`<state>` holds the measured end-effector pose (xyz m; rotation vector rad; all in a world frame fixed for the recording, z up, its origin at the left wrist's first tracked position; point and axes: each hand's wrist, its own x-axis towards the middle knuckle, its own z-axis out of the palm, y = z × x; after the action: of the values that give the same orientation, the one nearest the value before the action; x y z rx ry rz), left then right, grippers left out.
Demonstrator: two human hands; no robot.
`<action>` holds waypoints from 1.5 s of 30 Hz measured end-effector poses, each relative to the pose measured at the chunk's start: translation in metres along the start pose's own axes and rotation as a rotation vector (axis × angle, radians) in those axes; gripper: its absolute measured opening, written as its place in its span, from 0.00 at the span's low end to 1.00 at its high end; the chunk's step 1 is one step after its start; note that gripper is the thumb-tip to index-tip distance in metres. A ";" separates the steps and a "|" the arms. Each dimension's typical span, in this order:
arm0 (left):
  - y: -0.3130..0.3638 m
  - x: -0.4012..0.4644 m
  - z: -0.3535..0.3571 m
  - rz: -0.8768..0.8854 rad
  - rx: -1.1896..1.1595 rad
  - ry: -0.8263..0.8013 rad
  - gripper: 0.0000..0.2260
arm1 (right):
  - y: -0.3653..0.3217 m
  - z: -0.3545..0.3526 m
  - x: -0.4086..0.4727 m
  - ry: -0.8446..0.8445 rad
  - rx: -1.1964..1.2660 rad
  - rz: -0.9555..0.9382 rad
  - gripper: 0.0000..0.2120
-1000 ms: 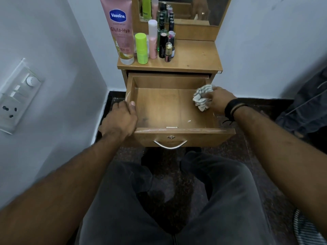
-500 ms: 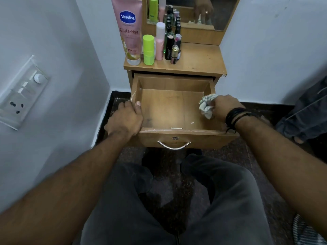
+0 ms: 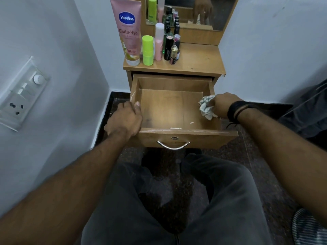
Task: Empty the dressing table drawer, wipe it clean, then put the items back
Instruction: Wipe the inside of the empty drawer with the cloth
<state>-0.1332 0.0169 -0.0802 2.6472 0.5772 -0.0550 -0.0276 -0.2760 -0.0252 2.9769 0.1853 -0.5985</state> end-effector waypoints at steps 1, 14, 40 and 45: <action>0.000 0.000 0.000 0.000 0.000 0.003 0.28 | 0.001 0.001 -0.010 -0.014 -0.016 -0.024 0.12; 0.002 -0.003 -0.002 0.004 -0.002 -0.002 0.28 | 0.008 0.009 -0.040 0.088 0.097 -0.054 0.12; 0.003 -0.002 -0.002 -0.015 0.016 -0.002 0.28 | -0.010 0.039 -0.131 0.248 0.025 0.133 0.21; 0.003 -0.002 -0.003 -0.001 0.019 -0.009 0.28 | -0.114 0.055 -0.136 0.398 0.096 -0.159 0.22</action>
<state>-0.1340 0.0144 -0.0759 2.6634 0.5780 -0.0726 -0.1888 -0.1832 -0.0313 3.1629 0.4376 -0.0176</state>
